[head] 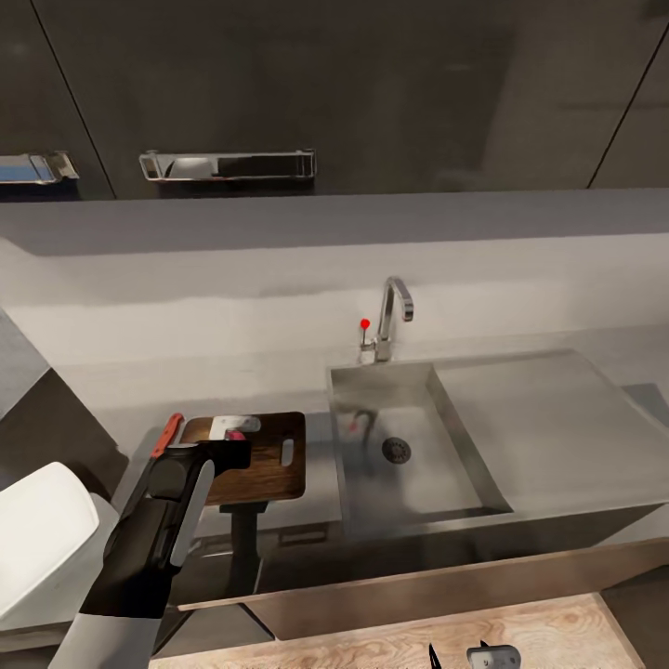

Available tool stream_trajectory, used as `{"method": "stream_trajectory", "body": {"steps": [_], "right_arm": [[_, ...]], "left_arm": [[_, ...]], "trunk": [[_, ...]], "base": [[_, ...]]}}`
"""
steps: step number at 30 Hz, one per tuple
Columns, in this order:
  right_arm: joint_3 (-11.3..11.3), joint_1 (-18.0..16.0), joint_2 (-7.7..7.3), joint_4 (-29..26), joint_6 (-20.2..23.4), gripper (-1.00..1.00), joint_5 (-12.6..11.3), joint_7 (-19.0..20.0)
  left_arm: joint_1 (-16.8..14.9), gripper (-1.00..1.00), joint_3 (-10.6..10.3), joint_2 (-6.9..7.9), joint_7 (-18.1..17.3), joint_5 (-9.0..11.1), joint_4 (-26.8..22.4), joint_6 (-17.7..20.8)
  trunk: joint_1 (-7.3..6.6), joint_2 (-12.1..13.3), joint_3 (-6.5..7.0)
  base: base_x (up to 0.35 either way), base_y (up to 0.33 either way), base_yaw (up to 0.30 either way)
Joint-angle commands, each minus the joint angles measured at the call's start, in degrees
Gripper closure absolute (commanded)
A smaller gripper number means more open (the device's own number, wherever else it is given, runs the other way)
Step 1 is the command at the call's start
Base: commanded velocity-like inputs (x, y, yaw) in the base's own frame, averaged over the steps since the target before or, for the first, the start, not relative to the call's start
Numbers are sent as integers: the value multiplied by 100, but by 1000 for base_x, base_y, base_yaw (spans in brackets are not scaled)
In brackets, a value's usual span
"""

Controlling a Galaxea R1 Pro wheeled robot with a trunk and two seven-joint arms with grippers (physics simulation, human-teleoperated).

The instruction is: In the kitchen, take the Vidalia onion out of the sink, dice it on the chopping board with the paring knife, put the diced onion into the bowl on the countertop, then place both the paring knife and the chopping board into the sink.

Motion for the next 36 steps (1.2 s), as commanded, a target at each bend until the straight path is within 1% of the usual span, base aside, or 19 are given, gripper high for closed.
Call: {"method": "stream_trajectory", "body": {"steps": [1, 10, 29, 30, 36], "right_arm": [[47, -5, -11, 0, -20, -100, -56, -47], [47, -5, -13, 0, -20, -100, -53, -47], [47, -5, -13, 0, -20, -100, -52, -47], [47, -5, -12, 0, -20, -100, -54, -47], [47, -5, -13, 0, -20, -100, -56, -47]], "left_arm": [[-4, 100, -5, 0, 45, 29, -4, 25], [-3, 100, -5, 0, 45, 22, -4, 25], [-4, 100, -5, 0, 45, 18, 4, 17], [-4, -100, -5, 0, 45, 16, 5, 17], [-4, -100, -5, 0, 45, 18, 1, 16]], "trunk": [[3, -10, -12], [3, -10, -14], [3, -10, -14], [3, -10, -14], [3, -10, -14]], "base": [[0, 0, 0], [-28, 51, 0], [-1, 2, 0], [0, 0, 0], [0, 0, 0]]}}
